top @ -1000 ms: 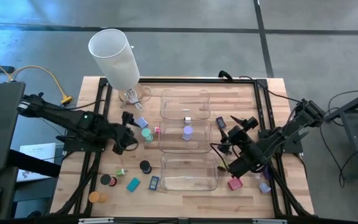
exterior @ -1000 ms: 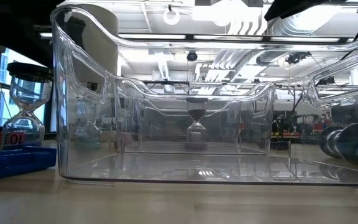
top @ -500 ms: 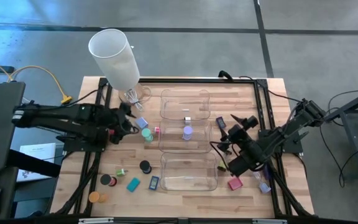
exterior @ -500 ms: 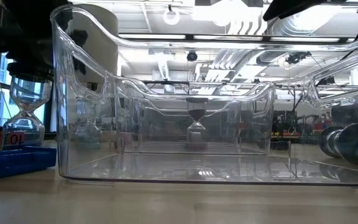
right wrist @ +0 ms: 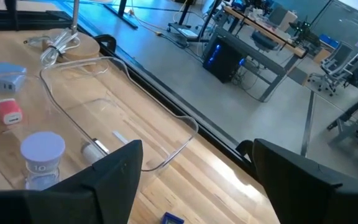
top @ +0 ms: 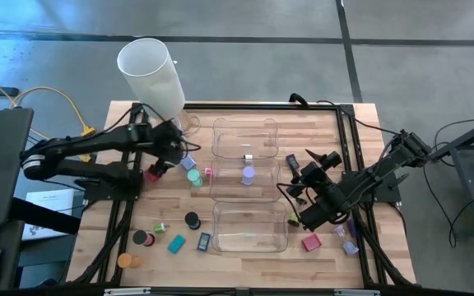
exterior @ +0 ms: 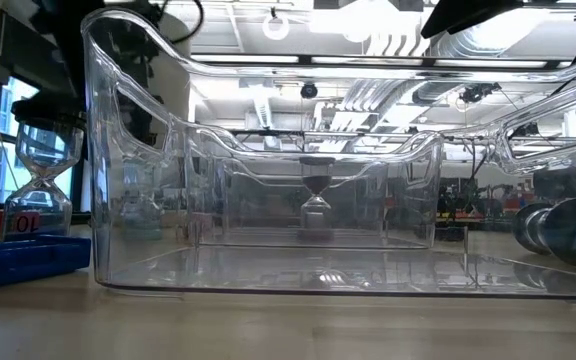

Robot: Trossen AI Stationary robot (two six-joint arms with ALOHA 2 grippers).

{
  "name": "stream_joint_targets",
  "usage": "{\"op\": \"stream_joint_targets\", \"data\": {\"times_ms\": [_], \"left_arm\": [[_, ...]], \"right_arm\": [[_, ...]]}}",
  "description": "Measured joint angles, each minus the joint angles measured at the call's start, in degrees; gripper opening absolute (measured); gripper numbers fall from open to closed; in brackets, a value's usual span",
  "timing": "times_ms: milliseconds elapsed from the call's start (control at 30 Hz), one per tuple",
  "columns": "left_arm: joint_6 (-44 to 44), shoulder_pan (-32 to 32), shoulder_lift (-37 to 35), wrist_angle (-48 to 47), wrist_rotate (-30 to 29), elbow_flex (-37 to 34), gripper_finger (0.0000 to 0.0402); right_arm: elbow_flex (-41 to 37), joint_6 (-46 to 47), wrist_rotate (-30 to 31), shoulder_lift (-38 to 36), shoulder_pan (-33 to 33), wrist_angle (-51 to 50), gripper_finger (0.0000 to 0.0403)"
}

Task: Pick & Place Office items
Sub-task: Put the purple charger adapter into the left transparent bin

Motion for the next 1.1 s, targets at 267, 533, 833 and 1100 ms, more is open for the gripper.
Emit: {"op": "stream_joint_targets", "data": {"times_ms": [267,533,833,1100], "left_arm": [[1.98,0.65,8.38,4.92,0.07,0.0,0.0357],[2.97,0.65,15.11,5.55,1.4,0.0,0.0357],[3.09,0.65,19.52,9.02,0.74,0.0,0.0357],[2.39,0.65,22.63,10.67,0.94,0.0,0.0357]], "right_arm": [[0.0,-1.07,-0.02,0.0,0.0,0.04,0.0294],[0.0,-1.07,-0.59,0.0,0.0,0.04,0.0294],[0.0,-1.07,-0.46,0.0,0.0,0.04,0.0294],[0.0,-1.07,-0.52,0.02,0.0,0.09,0.0294]]}}
